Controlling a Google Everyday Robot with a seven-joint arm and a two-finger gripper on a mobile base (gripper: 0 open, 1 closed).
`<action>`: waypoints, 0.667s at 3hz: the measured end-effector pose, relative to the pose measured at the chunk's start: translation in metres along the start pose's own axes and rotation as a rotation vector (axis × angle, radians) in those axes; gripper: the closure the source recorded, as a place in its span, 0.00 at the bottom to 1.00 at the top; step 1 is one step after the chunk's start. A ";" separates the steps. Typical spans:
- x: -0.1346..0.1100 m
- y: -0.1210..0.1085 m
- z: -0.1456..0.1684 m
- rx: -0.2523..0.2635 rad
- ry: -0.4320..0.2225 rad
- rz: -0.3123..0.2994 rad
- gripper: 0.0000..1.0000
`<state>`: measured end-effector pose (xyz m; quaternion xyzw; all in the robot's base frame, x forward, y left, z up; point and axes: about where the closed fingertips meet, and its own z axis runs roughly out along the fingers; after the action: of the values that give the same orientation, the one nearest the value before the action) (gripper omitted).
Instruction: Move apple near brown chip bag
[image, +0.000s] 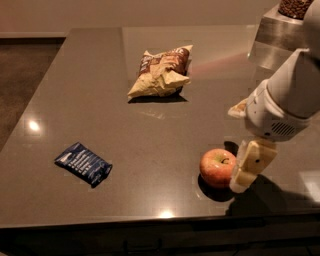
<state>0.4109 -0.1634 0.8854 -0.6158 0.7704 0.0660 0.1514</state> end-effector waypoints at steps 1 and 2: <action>-0.010 0.011 0.026 -0.040 -0.010 -0.031 0.00; -0.016 0.016 0.038 -0.056 -0.001 -0.054 0.00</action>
Offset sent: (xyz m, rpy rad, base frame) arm -0.0078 0.0400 -0.0471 -0.0023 0.0589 0.1001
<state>0.4040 -0.1341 0.8534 -0.6403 0.7513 0.0839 0.1363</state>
